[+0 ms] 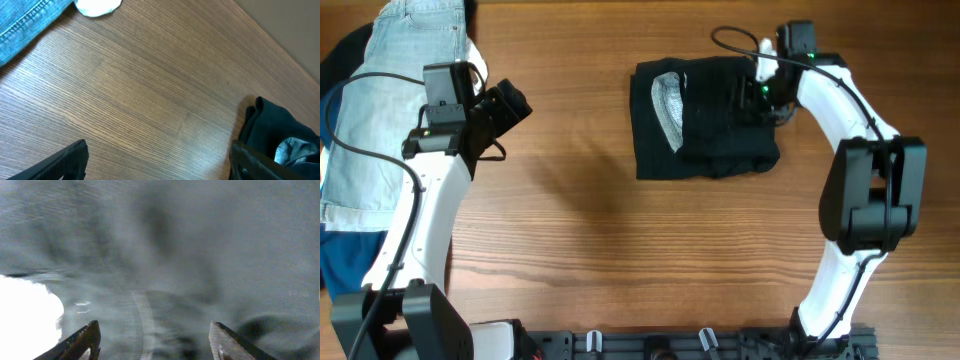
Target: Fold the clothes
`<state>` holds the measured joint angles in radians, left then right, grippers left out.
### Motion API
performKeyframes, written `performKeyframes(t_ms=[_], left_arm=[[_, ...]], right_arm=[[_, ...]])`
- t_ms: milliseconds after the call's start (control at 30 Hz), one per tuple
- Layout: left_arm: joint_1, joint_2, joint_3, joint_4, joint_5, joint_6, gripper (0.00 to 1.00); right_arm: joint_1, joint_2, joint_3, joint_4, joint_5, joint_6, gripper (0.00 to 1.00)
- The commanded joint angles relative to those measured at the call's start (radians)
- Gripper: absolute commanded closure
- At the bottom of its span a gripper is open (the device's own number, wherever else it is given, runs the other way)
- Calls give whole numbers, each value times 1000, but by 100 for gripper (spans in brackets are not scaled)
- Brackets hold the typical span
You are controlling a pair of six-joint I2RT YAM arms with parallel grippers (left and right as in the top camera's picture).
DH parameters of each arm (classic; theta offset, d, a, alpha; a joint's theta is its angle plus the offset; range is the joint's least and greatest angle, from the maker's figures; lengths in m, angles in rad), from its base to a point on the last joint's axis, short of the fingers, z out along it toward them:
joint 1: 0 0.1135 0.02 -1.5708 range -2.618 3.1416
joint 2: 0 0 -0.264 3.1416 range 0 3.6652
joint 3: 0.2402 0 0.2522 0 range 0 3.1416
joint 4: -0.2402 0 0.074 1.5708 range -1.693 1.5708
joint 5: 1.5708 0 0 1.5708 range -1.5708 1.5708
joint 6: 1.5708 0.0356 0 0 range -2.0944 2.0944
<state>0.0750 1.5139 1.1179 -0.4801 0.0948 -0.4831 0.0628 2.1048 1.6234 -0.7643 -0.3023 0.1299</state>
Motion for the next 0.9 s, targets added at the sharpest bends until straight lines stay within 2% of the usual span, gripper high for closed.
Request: performKeyframes(t_ms=[0,133,233,433,567,600,633,667,733,767,867], left_arm=[[13,7,2,4,-26,5,9],[14,7,2,3,-43,9,9],[44,7,2,-19,-82,8,9],[128,7,2,-55,-81,8,9],[139,7,2,-63,-81,8,9],[139,7,2,-63,-81,8,9],[139,7,2,-64,-81,8,10],[139,7,2,-70,-81,8,9],[139,7,2,-76,-81,8,9],[139,7,2,-81,-81,8,9],[138,7,2,-101,-81,8,9]], right_arm=[[147,-85,60,-10,32,-10,22],[346,-28,60,12,204,42,16],[417,40,60,50,298,84,11],[425,140,60,135,371,83,1],[447,194,60,143,348,51,3],[452,196,60,143,352,51,8],[455,196,59,141,377,54,20],[455,198,59,137,429,57,57],[447,206,58,120,488,66,92],[438,214,58,108,514,69,96],[359,229,58,92,547,84,96]])
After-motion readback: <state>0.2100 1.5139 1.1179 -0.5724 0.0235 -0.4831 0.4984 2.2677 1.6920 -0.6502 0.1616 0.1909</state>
